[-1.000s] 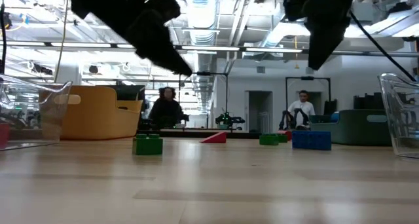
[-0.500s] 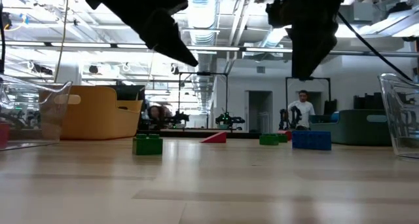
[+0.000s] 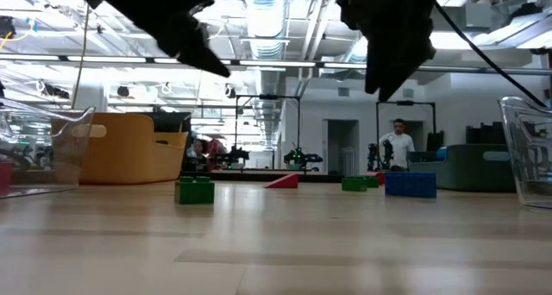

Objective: Sort blocks
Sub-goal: Put the blue game piece into the blue bin

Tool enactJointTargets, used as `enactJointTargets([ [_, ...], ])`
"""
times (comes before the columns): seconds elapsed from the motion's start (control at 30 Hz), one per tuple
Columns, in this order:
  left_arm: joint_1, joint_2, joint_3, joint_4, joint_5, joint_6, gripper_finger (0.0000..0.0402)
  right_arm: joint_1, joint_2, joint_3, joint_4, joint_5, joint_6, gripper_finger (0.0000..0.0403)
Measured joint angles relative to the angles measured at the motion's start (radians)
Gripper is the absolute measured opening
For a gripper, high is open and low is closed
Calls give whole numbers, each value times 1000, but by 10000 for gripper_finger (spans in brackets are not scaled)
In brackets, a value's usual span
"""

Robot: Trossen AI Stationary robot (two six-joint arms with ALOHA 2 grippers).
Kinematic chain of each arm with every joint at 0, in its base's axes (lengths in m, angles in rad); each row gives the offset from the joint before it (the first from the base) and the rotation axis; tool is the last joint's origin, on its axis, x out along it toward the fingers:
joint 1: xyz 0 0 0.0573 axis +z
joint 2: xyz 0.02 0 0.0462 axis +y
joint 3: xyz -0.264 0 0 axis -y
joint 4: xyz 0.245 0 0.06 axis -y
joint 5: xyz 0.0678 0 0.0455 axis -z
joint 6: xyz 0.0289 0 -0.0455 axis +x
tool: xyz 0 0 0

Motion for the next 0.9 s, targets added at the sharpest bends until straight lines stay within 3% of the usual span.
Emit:
enactJointTargets([
  [0.27, 33, -74, -36, -40, 1, -27, 247, -44, 39, -21, -146, -20, 78, 248],
  [0.6, 32, -67, -37, -101, 3, -75, 247, -203, 183, -20, -132, -106, -108, 248],
  [0.9, 30, -67, -37, -183, 3, -127, 247, -251, 196, -57, -94, -158, -165, 248],
])
